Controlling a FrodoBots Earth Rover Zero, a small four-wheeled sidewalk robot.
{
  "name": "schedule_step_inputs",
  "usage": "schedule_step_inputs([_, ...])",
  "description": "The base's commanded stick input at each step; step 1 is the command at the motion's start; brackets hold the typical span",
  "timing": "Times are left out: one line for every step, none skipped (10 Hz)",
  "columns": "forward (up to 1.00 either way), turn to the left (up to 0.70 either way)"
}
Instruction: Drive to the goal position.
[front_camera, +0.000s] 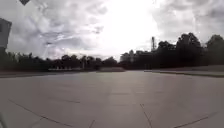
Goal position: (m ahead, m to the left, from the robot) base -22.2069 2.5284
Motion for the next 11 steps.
schedule_step_inputs([1.00,0.00])
schedule_step_inputs([1.00,0.00])
schedule_step_inputs([1.00,0.00])
schedule_step_inputs([1.00,0.00])
schedule_step_inputs([1.00,0.00])
schedule_step_inputs([1.00,0.00])
schedule_step_inputs([1.00,0.00])
schedule_step_inputs([1.00,0.00])
schedule_step_inputs([1.00,0.00])
schedule_step_inputs([1.00,-0.26])
schedule_step_inputs([1.00,-0.40])
